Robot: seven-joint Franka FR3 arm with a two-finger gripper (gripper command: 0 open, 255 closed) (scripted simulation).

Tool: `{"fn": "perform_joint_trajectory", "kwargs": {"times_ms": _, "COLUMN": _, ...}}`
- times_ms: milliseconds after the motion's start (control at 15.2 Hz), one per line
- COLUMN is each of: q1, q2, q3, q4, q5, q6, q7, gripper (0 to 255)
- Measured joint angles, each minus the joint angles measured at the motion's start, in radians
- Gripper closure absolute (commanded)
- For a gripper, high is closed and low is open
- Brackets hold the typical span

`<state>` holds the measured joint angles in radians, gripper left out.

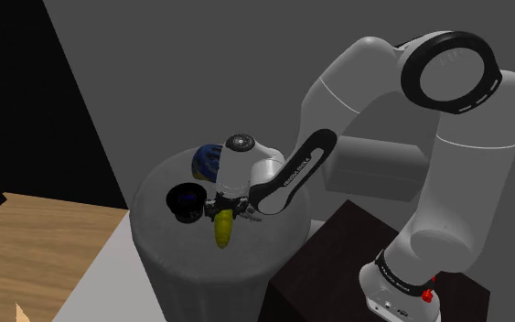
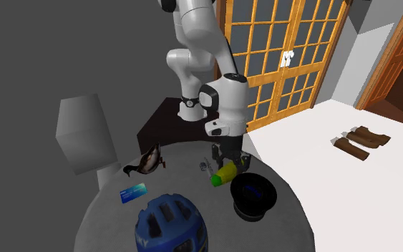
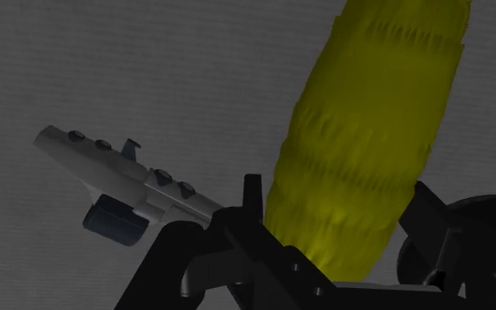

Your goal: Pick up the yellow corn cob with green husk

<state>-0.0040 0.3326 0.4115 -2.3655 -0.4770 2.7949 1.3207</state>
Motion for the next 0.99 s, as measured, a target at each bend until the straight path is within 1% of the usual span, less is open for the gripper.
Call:
{"fn": "perform_joint_trajectory", "kwargs": {"times_ms": 198, "q1": -0.019, "q2": -0.032, "q3": 0.029, "q4": -0.006, "q5": 0.038, "q6": -0.024, "q7": -0.026, "gripper": 255}}
{"fn": "perform_joint_trajectory", "kwargs": {"times_ms": 528, "q1": -0.064, "q2": -0.1, "q3": 0.085, "q4": -0.016, "q5": 0.127, "q6": -0.074, "q7": -0.097, "gripper": 255}}
{"fn": "perform_joint_trajectory", "kwargs": {"times_ms": 924, "q1": -0.099, "q2": -0.18, "q3": 0.135, "q4": -0.013, "q5": 0.234, "q6": -0.142, "q7": -0.178, "gripper": 255}}
{"fn": "perform_joint_trajectory", "kwargs": {"times_ms": 990, "q1": -0.1, "q2": -0.186, "q3": 0.138, "q4": -0.012, "q5": 0.242, "q6": -0.148, "q7": -0.184, "gripper": 255}}
